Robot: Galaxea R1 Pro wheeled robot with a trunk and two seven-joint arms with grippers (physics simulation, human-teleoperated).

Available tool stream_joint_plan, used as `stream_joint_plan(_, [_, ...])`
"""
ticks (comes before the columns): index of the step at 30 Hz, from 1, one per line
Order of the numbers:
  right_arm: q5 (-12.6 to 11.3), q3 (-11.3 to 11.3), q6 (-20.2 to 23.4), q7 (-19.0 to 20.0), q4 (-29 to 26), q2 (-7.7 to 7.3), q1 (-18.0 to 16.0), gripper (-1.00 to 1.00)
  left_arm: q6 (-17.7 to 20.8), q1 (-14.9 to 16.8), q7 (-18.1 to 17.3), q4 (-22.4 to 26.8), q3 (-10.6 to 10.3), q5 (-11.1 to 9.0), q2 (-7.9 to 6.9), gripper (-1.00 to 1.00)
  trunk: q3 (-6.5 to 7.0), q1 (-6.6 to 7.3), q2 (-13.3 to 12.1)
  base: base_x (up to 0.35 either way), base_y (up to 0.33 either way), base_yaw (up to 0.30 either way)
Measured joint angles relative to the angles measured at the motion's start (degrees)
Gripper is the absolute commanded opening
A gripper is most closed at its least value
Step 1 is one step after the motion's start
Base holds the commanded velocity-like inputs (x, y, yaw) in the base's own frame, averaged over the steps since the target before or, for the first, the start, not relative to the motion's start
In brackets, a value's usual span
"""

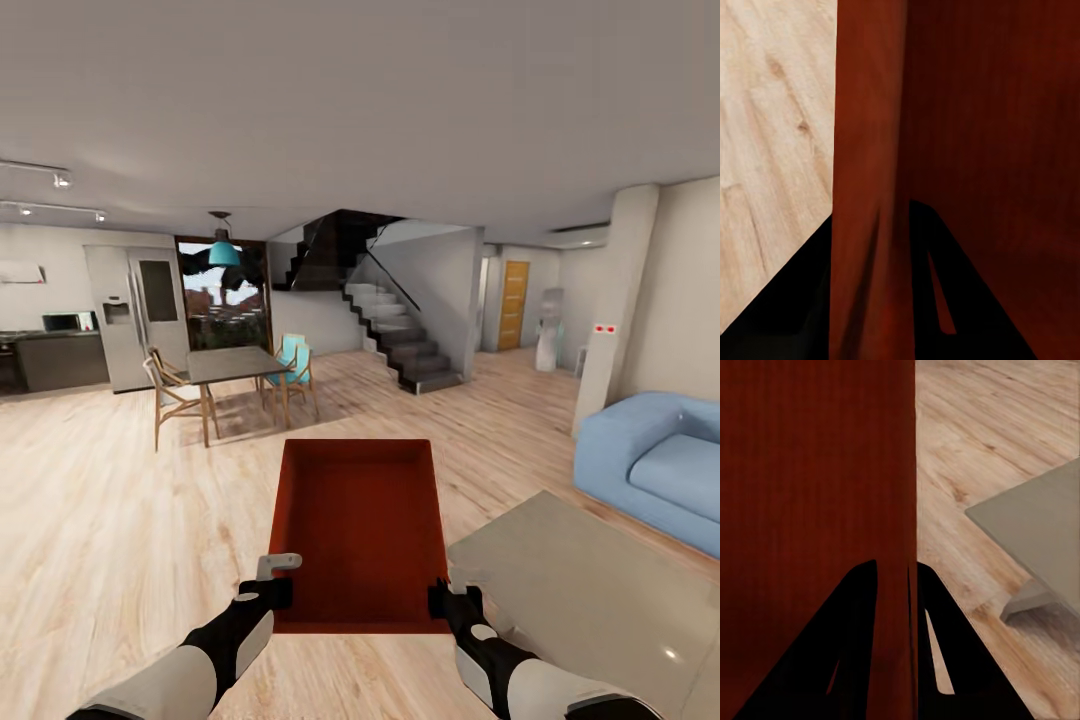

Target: Move the two storage containers from the living room to the garage. In the garage, place one container on the floor and stack the other container on top of it (either order is fine).

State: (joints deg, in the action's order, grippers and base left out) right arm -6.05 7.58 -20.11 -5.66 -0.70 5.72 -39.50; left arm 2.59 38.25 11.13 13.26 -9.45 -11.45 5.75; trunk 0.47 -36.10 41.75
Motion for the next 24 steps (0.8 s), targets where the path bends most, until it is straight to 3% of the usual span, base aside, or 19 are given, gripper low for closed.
stream_joint_plan(24, [0.0, -0.01, 0.0, 0.0, 0.0, 0.0, 0.0, -1.0, 0.0, 0.0, 0.0, 0.0, 0.0, 0.0, 0.0, -1.0, 0.0, 0.0, 0.0, 0.0, 0.0, 0.3])
